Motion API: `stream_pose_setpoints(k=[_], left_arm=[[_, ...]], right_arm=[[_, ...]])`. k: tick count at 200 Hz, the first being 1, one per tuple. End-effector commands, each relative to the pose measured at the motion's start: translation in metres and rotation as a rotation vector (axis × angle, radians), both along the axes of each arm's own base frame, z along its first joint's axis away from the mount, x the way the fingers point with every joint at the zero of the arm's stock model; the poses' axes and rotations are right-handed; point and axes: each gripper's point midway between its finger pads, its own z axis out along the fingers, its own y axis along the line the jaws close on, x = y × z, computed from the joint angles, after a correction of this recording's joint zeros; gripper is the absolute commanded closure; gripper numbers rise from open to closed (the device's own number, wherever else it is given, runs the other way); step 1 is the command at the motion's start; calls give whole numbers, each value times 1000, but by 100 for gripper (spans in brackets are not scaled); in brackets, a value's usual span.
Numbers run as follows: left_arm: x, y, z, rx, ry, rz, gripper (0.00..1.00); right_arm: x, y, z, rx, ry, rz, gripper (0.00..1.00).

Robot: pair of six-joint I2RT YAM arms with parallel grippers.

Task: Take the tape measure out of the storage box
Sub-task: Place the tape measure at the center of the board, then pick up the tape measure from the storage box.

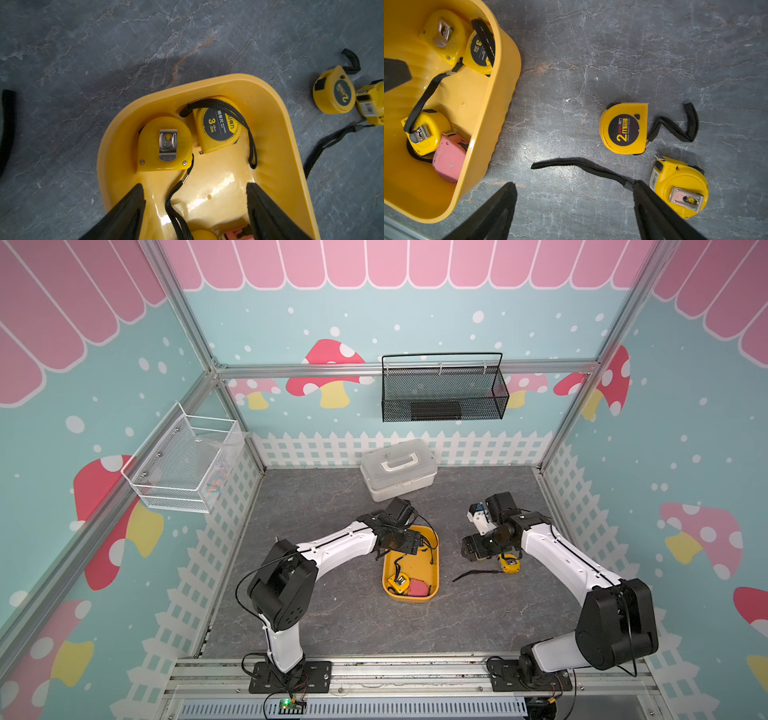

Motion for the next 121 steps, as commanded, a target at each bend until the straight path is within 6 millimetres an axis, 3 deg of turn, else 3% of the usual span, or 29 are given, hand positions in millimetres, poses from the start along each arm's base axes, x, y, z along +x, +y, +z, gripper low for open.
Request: stream_pose_setpoints(k=[1,121], left_arm=[[6,-3,-5,36,1,-26,22],[28,-10,-35,142,5,-67,22]], right_arm=[[-4,3,-8,11,30,-1,12],[-10,5,-28,21,81,-10,11]])
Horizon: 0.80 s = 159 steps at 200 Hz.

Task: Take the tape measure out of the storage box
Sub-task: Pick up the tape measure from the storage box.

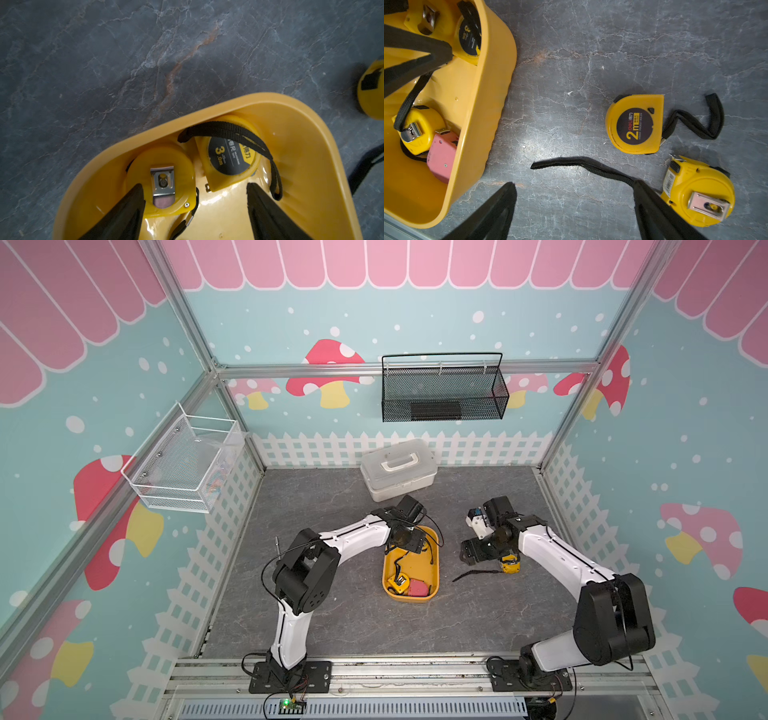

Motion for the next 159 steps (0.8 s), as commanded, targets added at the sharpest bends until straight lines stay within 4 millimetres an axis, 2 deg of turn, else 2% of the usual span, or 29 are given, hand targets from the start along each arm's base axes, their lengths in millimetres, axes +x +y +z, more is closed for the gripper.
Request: stream_pose_setpoints(k=[1,56,159], left_arm=[[7,2,-3,43,-17,-10,22],[4,-1,-14,46,20,-18,22],[-24,-9,-18,4,72,-33,23]], right_arm=[[-3,2,-8,7,30,-1,11],[-3,4,-12,12,49,3,11],[3,13,-19,37,69,17,11]])
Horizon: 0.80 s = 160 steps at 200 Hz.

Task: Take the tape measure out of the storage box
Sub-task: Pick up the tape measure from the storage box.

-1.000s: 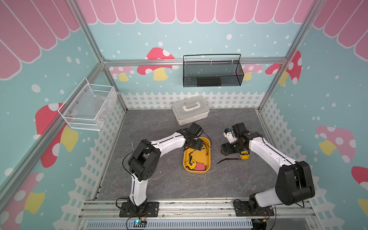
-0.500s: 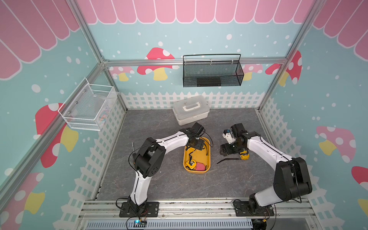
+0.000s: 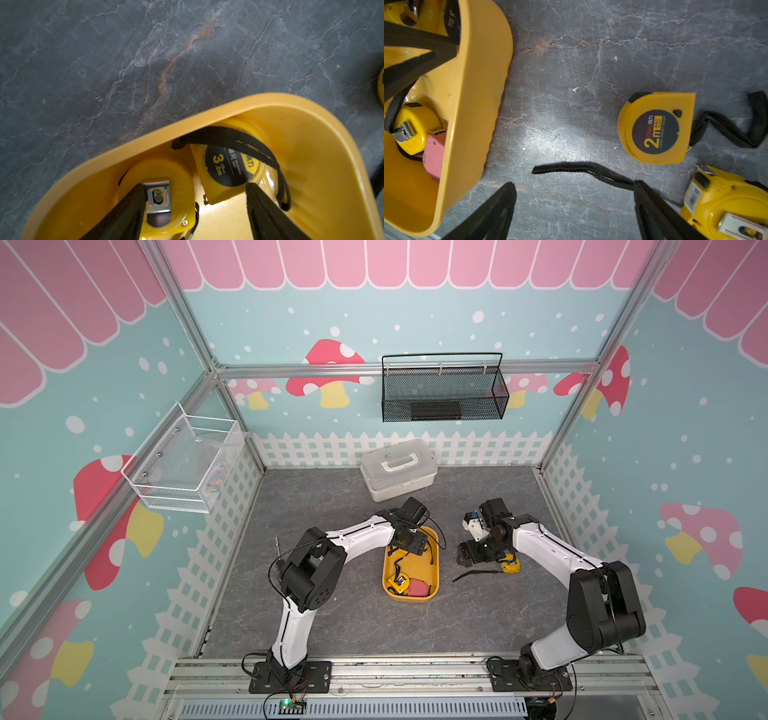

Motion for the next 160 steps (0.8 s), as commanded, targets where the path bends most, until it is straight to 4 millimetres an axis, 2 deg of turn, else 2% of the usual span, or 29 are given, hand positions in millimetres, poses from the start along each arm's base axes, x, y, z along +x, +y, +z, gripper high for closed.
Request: stream_pose_setpoints(k=[1,72,160], left_arm=[[-22,-1,-6,-15,65,-9,23],[-38,-8,10,-46,47,-13,24],[-57,-19,15,-60,54,-29,24]], right_arm=[[4,6,2,17,-2,9,11],[3,7,-6,13,13,15,11],[-3,5,-10,12,27,12,11]])
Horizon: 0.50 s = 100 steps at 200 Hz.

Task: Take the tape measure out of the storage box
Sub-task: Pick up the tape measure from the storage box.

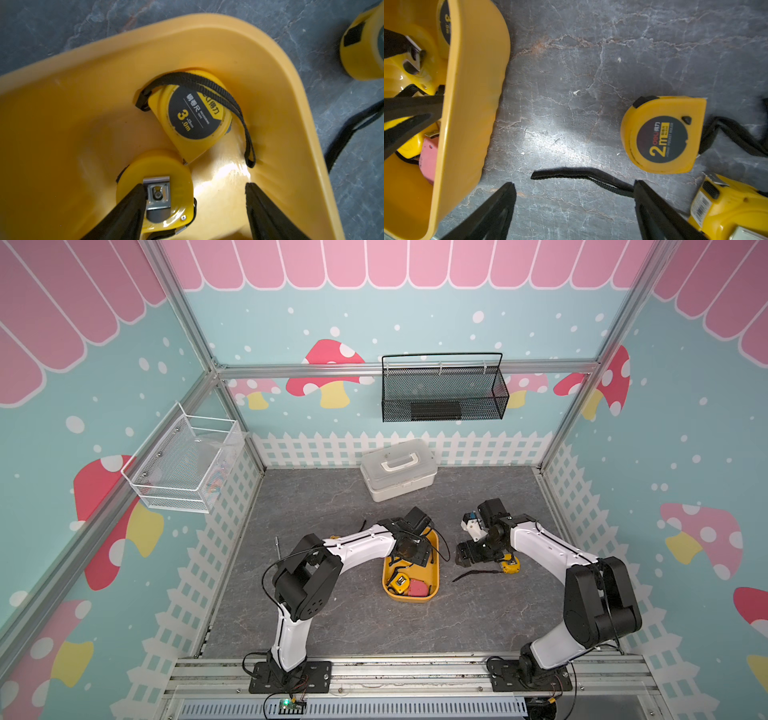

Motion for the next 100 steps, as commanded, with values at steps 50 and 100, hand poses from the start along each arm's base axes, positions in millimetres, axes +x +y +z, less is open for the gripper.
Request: stream_pose_setpoints(k=[50,100], left_arm=[[-1,17,27,70,-80,1,22],[4,34,16,188,-73,-19,20]], right_arm=[[-7,2,-3,2,14,11,10],[-9,3,-4,9,18,10,11]])
